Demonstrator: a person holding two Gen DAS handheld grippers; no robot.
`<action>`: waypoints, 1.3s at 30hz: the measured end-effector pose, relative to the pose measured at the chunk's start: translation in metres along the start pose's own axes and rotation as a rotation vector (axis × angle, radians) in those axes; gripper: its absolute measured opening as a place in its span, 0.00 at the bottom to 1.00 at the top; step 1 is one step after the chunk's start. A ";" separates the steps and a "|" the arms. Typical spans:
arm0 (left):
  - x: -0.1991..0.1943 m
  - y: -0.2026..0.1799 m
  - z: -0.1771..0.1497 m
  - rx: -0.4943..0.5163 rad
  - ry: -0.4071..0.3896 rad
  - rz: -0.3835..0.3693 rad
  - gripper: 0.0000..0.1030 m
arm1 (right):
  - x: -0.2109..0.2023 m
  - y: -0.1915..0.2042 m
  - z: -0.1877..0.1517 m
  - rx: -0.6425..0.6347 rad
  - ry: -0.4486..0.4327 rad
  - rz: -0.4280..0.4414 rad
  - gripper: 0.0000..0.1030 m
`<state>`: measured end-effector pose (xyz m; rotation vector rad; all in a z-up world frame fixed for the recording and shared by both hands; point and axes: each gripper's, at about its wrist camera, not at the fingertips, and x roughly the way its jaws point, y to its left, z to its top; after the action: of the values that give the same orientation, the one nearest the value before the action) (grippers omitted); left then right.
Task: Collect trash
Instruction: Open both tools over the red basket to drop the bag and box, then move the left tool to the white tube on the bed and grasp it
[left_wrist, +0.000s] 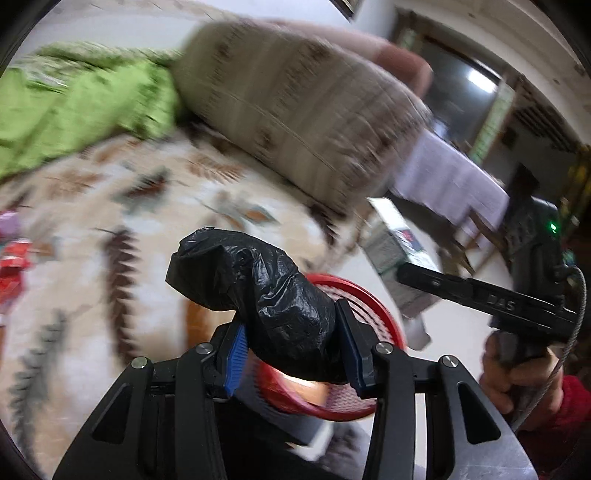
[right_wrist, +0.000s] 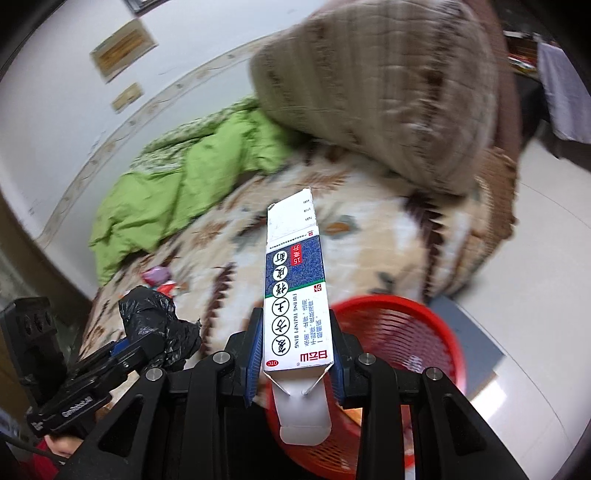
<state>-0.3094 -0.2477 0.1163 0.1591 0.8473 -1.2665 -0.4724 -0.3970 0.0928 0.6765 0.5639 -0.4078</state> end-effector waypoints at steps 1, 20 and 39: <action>0.012 -0.007 -0.001 0.010 0.028 -0.020 0.42 | 0.000 -0.007 -0.001 0.015 0.004 -0.010 0.33; -0.035 0.069 -0.012 -0.169 -0.040 0.131 0.61 | 0.037 0.025 0.005 -0.037 0.033 0.079 0.53; -0.146 0.197 -0.065 -0.469 -0.175 0.434 0.62 | 0.135 0.214 -0.026 -0.366 0.182 0.306 0.53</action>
<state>-0.1731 -0.0342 0.0979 -0.1381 0.8779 -0.6445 -0.2649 -0.2500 0.0947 0.4380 0.6744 0.0460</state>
